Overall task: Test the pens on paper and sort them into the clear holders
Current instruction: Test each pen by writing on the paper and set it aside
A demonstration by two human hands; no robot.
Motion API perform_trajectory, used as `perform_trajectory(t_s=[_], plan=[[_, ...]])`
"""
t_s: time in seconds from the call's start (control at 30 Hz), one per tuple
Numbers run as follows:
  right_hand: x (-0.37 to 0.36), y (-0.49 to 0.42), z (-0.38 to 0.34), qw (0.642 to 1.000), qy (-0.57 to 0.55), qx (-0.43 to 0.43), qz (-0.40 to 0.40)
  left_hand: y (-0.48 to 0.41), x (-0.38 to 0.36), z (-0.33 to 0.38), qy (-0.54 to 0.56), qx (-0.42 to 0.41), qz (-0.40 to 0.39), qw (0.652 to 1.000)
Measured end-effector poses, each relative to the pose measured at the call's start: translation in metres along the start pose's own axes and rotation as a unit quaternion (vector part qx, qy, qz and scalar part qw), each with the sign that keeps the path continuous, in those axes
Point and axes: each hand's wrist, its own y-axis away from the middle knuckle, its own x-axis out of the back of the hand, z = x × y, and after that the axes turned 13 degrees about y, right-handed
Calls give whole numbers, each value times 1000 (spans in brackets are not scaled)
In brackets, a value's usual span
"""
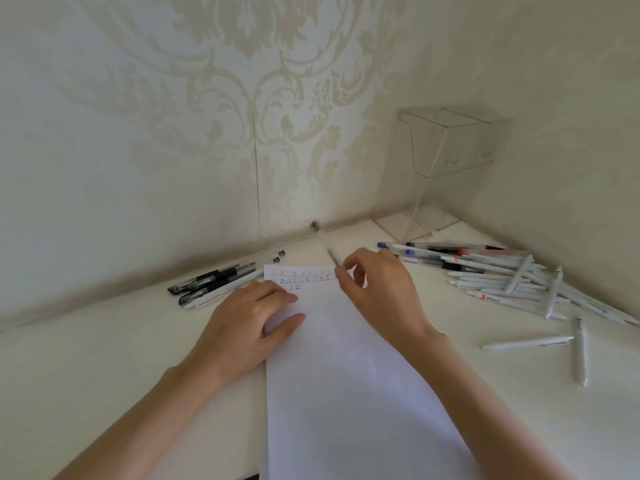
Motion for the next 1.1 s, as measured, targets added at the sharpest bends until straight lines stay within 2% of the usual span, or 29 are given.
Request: perform_trajectory(t_s=[0.03,0.1,0.17,0.2,0.37,0.5,0.73,0.9,1.03,1.1], plan=[[4,0,-7,991,-122,-46,-39,0,1,1,1,4,7,1000],[8,3,-18,935,-327,-96,-95,-1,2,5,1,10,15,1000],[2,7,-22,882,-437,-114,-136,-1,3,7,4,6,23,1000],[-4,10,-23,867,-458,-116,-155,-1,3,6,8,3,27,1000],[-17,18,-22,840,-499,-105,-187,-1,-2,1,46,10,13,999],[-18,16,-22,844,-493,-84,-193,0,-2,3,79,23,-48,995],[-20,16,-21,845,-490,-71,-202,-2,1,4,38,25,-60,997],[-23,17,-21,846,-489,-70,-199,0,4,5,-14,30,-19,999],[-23,11,-12,794,-566,-107,-197,-2,3,2,-15,99,9,995],[-19,5,-5,800,-559,-144,-162,-3,3,1,-41,114,31,992]])
